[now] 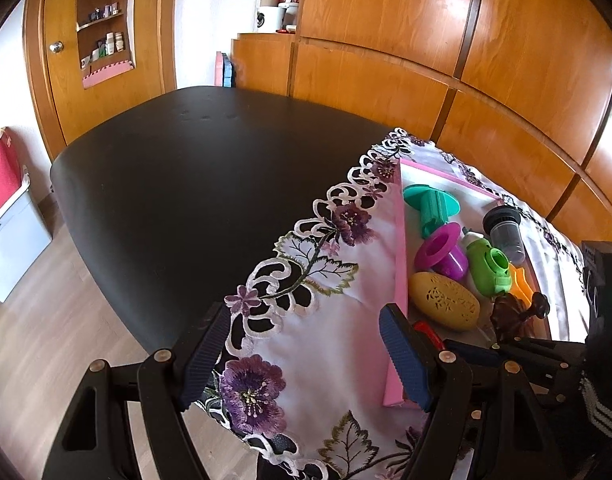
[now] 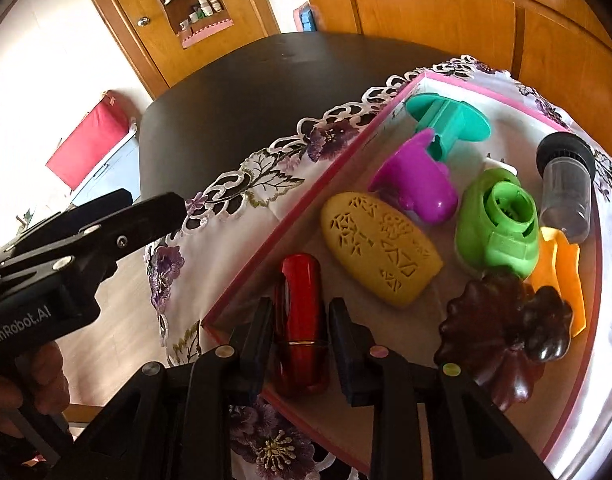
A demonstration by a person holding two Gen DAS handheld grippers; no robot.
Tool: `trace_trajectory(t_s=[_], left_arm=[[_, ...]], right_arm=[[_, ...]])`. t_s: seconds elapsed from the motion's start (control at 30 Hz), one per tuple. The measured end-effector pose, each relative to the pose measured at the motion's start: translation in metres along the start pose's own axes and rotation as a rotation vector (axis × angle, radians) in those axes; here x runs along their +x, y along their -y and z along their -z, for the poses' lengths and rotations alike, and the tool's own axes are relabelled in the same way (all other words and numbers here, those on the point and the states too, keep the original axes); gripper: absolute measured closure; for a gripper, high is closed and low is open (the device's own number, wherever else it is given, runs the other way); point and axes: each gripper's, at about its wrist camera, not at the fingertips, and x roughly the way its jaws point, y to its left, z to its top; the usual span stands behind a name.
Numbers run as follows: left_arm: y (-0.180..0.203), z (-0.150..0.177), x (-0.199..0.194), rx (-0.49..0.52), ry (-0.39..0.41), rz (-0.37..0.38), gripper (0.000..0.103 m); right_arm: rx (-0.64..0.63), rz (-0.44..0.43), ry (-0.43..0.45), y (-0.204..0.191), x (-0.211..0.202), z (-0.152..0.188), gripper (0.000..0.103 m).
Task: Organize rigid objects
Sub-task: 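Carry the red cylinder into the tray and open the right tool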
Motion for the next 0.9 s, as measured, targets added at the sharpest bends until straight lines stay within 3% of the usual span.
trace_trajectory(t_s=[0.17,0.5,0.63,0.9], left_arm=[[0.001,0.000,-0.001,0.003,0.004,-0.001,0.026],[0.004,0.000,-0.005,0.006,0.013,0.000,0.026],[0.005,0.001,-0.006,0.008,0.014,0.002,0.026],[0.019,0.005,-0.009,0.044,0.014,0.031,0.026]], right_arm=[[0.015,-0.005,-0.011,-0.001,0.000,0.003,0.074],[-0.004,0.078,0.034,-0.005,-0.015,0.011,0.072],[0.026,0.092,0.089,-0.002,-0.033,0.015,0.071],[0.061,0.222,0.222,0.002,-0.067,0.020,0.065]])
